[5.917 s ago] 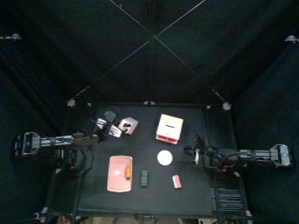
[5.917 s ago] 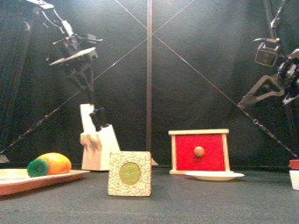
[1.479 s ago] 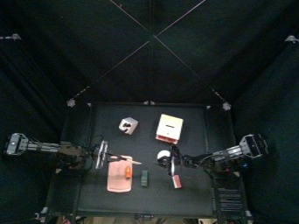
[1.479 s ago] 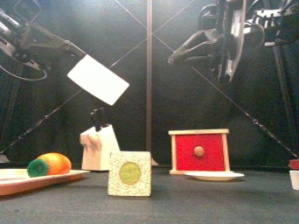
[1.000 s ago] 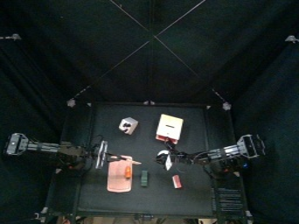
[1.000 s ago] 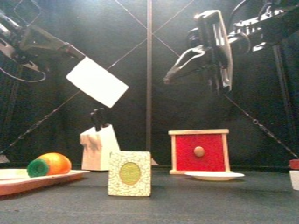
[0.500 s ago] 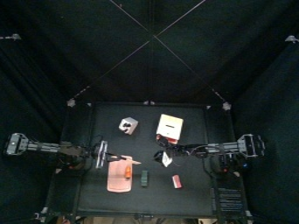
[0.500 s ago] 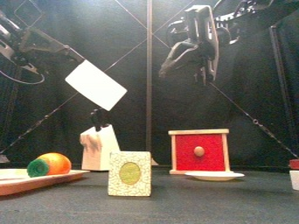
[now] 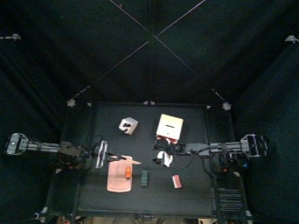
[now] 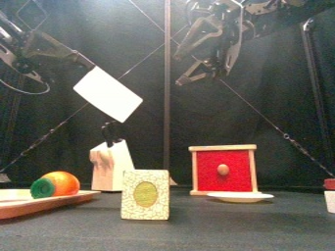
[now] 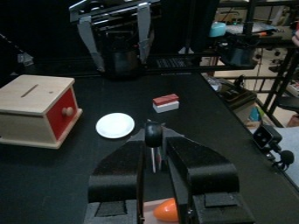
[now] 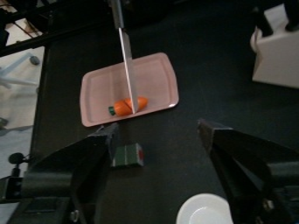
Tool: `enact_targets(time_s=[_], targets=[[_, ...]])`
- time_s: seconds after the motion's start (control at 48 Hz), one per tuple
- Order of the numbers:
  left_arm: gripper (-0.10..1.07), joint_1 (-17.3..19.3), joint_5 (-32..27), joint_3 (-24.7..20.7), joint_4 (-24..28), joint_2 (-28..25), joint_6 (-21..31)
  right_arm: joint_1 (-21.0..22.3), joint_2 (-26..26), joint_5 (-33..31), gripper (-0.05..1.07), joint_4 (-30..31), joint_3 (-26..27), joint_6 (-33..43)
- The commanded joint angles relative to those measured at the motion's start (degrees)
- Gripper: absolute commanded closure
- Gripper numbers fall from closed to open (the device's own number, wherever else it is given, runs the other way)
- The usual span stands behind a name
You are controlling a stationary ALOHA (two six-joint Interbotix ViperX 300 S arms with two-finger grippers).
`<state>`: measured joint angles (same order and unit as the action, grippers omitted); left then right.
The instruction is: Grab cleaver with both hands
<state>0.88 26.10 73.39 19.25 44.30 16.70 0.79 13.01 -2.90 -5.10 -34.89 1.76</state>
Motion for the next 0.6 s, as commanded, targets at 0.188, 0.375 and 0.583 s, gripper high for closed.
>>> enact_targets(time_s=[0.188, 0.375, 0.583], targets=[[0.43, 0.0, 3.9, -1.3, -1.0, -0.1, -0.4, -1.8, -3.9, 12.7, -0.01, 3.3, -0.7, -0.1], [0.43, 0.1, 4.2, -1.4, -1.0, -0.1, -0.4, -2.3, -6.4, 15.3, -0.01, 3.3, -1.8, -0.1], [0.43, 0.2, 4.2, -1.2, -1.1, -0.1, -0.4, -2.8, -10.0, 17.5, -0.01, 4.3, -0.9, -0.2]])
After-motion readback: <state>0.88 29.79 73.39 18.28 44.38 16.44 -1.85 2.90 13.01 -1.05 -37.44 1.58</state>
